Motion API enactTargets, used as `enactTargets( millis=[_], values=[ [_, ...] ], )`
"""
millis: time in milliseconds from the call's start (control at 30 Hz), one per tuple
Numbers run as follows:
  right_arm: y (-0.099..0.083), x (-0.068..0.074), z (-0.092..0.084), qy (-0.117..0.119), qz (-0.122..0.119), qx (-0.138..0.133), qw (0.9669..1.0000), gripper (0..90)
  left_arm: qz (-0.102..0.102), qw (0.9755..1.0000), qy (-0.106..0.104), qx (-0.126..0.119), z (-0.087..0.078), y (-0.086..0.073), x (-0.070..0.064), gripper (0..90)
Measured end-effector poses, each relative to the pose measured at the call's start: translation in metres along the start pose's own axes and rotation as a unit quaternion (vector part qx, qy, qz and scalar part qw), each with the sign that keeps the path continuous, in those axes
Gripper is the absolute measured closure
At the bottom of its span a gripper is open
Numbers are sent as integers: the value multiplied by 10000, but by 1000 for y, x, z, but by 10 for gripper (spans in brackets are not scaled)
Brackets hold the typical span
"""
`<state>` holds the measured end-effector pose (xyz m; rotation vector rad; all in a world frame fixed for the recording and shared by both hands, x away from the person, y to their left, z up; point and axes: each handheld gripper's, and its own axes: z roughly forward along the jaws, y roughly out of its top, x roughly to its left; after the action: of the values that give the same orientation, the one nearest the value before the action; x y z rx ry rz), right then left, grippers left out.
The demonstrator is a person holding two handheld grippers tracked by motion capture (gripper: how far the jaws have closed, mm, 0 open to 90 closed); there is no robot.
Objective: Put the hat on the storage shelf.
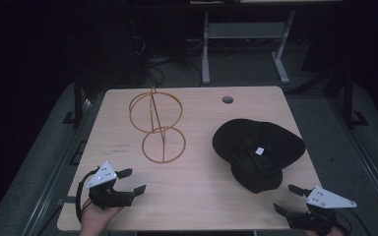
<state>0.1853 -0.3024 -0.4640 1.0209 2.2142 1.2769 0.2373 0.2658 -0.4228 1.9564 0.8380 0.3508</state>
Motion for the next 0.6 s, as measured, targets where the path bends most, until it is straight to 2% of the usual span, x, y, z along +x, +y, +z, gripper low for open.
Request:
enactTargets(
  millis=[167,233,300,333,400,533,600],
  values=[
    [-1,-1,1,-18,-59,55,10000,173,-10,10000,-55,66,5,0,1,205],
    [-1,-2,0,-29,-21,128,9999,173,-10,9999,-122,46,5,1,1,204],
    [-1,-2,-1,27,61,73,10000,173,-4,9998,-174,13,6,2,-1,206],
    [-1,-3,-3,31,152,-62,9999,173,98,9998,-188,28,6,4,-4,206],
    [-1,-3,-4,-10,136,-103,9999,173,162,9996,-248,25,8,6,-9,206],
    [0,-3,-3,-9,160,-49,9999,172,299,9990,-316,84,12,10,-18,205],
    [0,-2,-3,-22,126,-57,9999,173,320,9986,-423,69,15,15,-21,205]
  ],
)
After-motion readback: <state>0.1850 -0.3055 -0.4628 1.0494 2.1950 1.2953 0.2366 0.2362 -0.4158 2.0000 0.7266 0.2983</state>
